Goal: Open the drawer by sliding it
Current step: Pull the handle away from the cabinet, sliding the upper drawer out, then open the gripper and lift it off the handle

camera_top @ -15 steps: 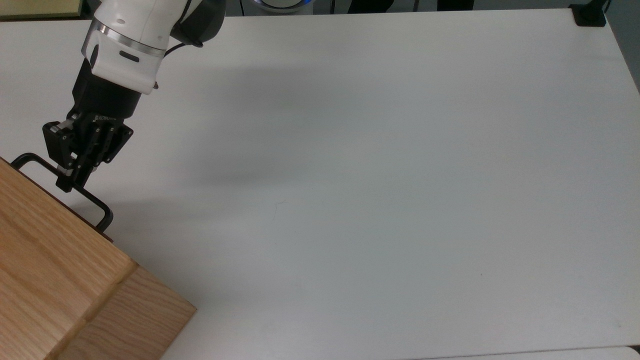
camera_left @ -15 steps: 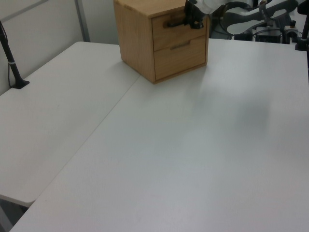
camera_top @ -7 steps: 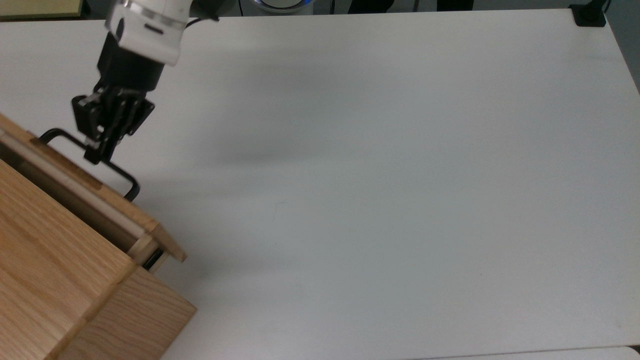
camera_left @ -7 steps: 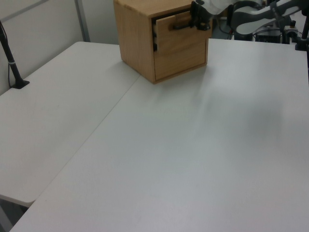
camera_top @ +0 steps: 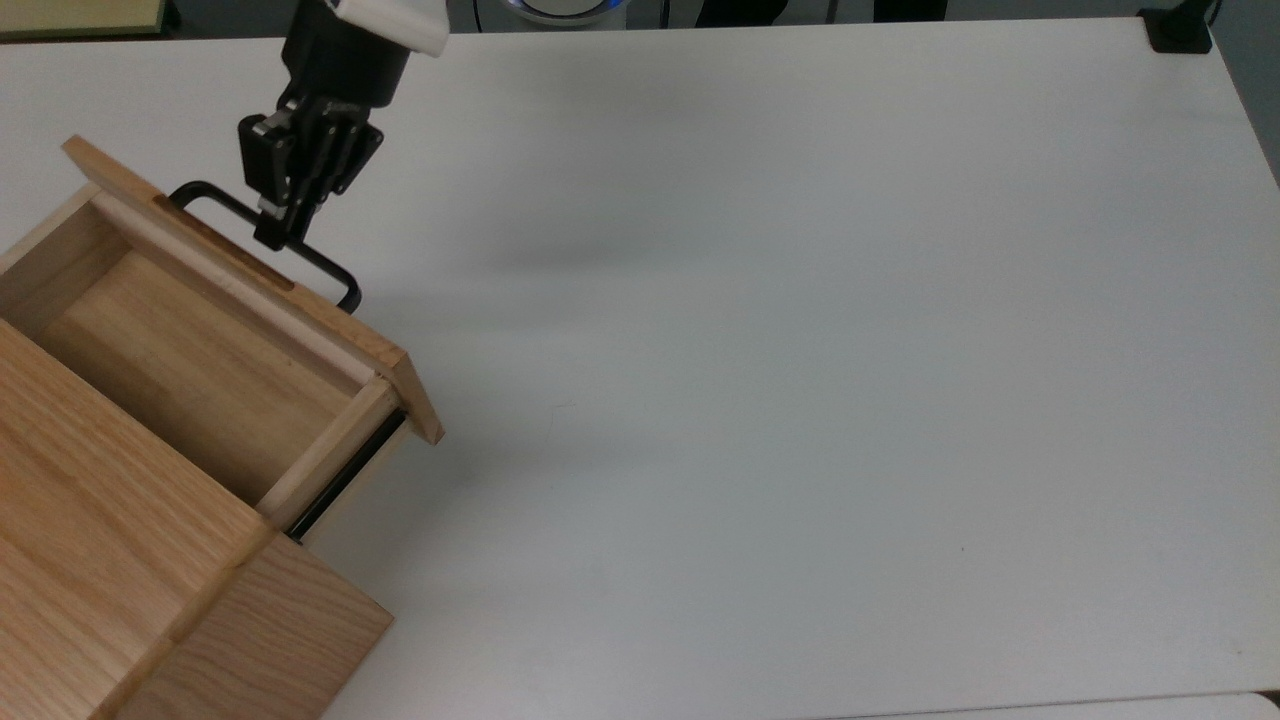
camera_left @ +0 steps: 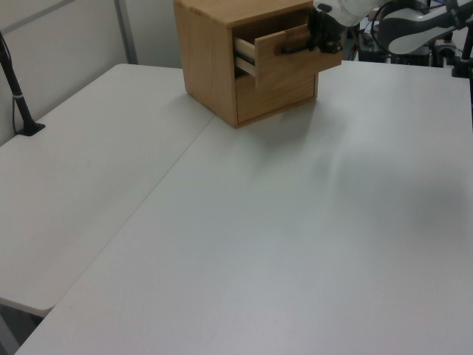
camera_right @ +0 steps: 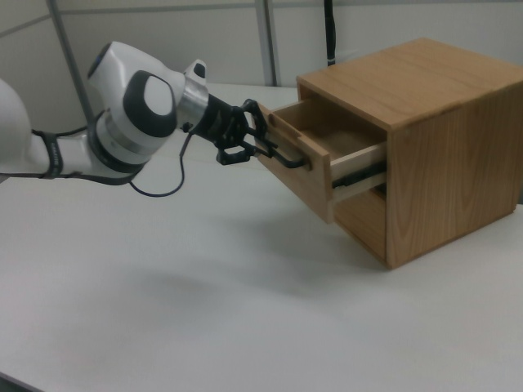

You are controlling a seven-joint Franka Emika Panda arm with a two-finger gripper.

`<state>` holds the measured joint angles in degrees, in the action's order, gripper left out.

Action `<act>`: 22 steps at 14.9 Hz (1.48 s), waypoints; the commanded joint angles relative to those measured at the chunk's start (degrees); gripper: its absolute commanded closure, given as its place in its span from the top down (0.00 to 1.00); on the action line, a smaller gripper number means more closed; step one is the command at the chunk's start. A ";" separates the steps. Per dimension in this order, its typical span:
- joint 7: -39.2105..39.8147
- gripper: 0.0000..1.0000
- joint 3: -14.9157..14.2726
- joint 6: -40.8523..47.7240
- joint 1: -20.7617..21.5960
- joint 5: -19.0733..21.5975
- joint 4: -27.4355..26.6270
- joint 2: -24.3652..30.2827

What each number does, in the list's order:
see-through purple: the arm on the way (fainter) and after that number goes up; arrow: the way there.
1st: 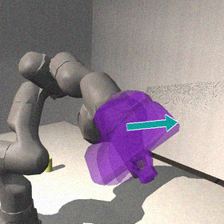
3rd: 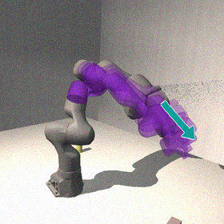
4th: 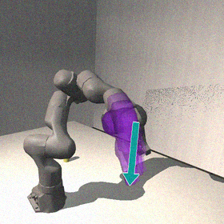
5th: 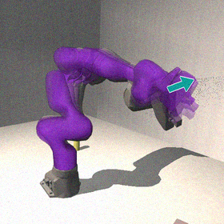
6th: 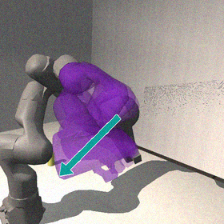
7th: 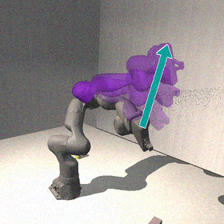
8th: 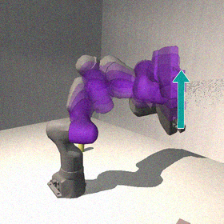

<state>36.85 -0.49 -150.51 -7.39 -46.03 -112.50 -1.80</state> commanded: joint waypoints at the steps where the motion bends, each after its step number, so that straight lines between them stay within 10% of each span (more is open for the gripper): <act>1: -0.55 0.02 -0.22 3.03 3.17 -0.29 -2.72 3.56; 4: -0.46 0.05 -0.22 3.30 3.26 -0.12 -2.64 3.56; 9: -0.46 0.64 -0.22 5.04 3.61 7.86 -1.06 4.08; 18: -1.86 0.82 -0.22 40.25 11.52 34.66 12.64 5.58; 22: -10.91 0.84 -0.22 53.37 14.07 36.53 16.52 6.46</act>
<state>31.81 -0.30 -104.24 4.56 -11.00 -98.53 4.36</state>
